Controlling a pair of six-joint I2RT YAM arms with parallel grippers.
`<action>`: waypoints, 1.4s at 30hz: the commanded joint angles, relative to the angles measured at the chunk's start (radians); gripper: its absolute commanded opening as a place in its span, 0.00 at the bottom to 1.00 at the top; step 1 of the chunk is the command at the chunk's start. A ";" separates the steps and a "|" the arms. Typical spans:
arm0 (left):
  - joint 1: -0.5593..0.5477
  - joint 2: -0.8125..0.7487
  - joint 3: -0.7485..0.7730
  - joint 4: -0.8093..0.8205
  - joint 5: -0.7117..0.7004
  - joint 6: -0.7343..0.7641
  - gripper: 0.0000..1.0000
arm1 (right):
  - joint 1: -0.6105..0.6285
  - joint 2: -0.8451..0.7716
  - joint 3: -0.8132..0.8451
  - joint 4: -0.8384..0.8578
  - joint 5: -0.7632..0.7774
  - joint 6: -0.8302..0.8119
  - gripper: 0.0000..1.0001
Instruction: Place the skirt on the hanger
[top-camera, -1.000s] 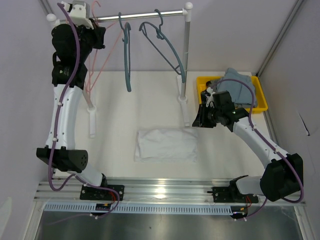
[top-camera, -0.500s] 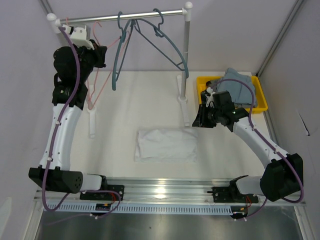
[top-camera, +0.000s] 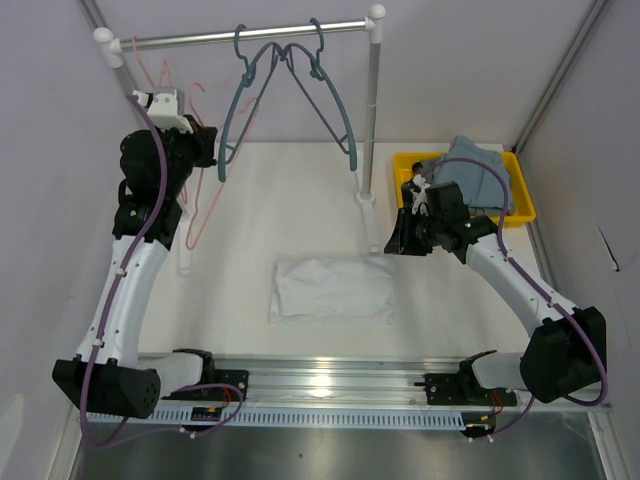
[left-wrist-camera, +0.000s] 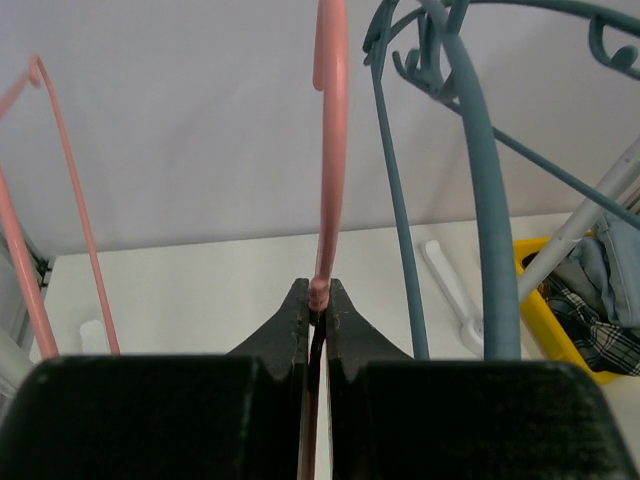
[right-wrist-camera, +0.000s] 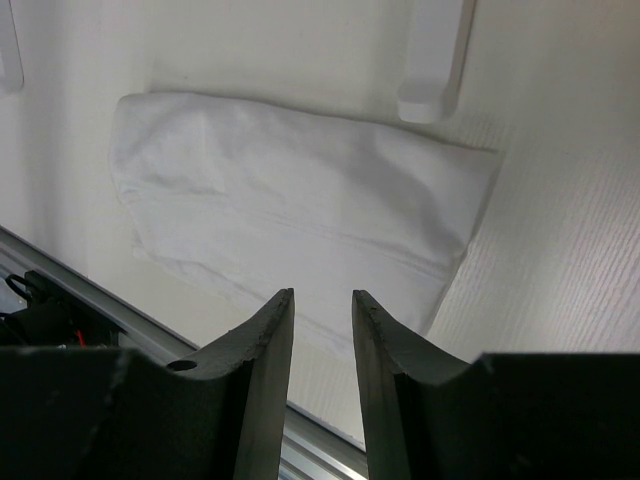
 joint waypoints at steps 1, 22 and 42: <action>-0.005 -0.049 -0.055 0.076 -0.009 -0.039 0.00 | -0.002 -0.001 -0.009 0.021 -0.015 -0.012 0.36; -0.037 -0.164 -0.361 0.028 -0.028 -0.220 0.00 | 0.013 -0.003 -0.034 0.052 -0.018 0.014 0.36; -0.195 -0.515 -0.819 0.223 0.123 -0.415 0.00 | 0.022 -0.041 -0.051 0.044 -0.009 0.020 0.35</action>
